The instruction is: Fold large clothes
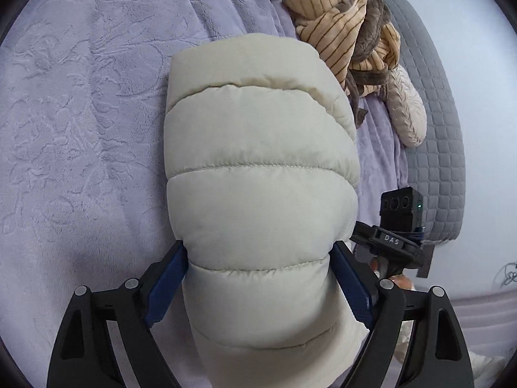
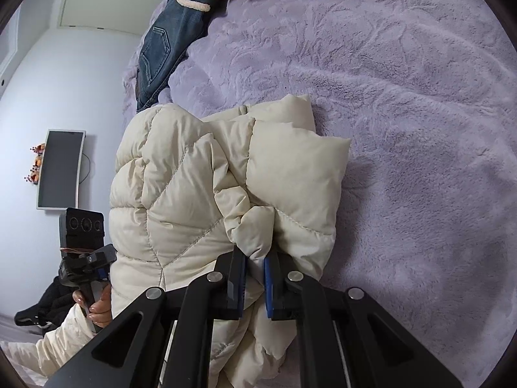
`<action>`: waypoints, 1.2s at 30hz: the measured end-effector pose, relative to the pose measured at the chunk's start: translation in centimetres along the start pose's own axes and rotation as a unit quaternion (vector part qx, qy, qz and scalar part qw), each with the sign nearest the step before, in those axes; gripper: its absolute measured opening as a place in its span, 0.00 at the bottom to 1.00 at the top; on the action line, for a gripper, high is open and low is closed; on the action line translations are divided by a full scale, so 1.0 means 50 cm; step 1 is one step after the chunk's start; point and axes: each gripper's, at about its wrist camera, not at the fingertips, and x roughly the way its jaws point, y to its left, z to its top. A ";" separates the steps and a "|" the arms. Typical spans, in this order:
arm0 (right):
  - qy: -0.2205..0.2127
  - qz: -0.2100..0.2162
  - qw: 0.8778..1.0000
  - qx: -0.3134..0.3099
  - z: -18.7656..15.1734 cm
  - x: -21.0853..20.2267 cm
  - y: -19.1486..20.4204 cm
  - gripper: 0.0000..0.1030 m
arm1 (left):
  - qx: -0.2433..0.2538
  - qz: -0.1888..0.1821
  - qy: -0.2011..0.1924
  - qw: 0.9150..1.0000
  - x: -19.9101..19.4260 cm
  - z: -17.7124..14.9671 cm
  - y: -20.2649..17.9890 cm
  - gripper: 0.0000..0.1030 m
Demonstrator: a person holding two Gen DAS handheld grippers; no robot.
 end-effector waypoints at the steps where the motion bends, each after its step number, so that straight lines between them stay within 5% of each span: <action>1: 0.000 0.001 1.000 0.002 0.000 0.000 -0.001 0.10 | 0.006 0.016 0.001 1.000 0.007 -0.001 -0.006 0.86; 5: -0.004 -0.009 1.000 0.007 -0.004 -0.014 0.010 0.11 | 0.018 0.057 -0.004 0.998 0.031 -0.002 -0.025 0.87; 8: -0.017 -0.030 0.999 -0.004 -0.017 -0.048 0.032 0.22 | 0.021 0.070 -0.012 0.997 0.035 -0.007 -0.031 0.87; 10: -0.031 -0.029 0.999 -0.003 -0.031 -0.076 0.037 0.77 | 0.020 0.074 -0.016 0.997 0.036 -0.008 -0.034 0.87; 12: -0.048 -0.025 0.999 -0.003 -0.048 -0.102 0.038 0.90 | 0.017 0.075 -0.018 0.997 0.036 -0.009 -0.034 0.87; 17: -0.025 -0.006 1.000 0.010 -0.068 -0.100 0.016 0.90 | 0.018 0.080 -0.020 0.996 0.029 -0.012 -0.025 0.87; 28: 0.038 0.084 0.995 0.046 -0.040 0.052 -0.014 0.98 | 0.005 0.071 -0.020 0.997 0.042 -0.013 -0.009 0.94; 36: 0.039 0.108 0.990 0.082 -0.027 0.097 -0.005 0.95 | 0.006 0.099 -0.025 0.995 0.048 -0.014 -0.019 0.93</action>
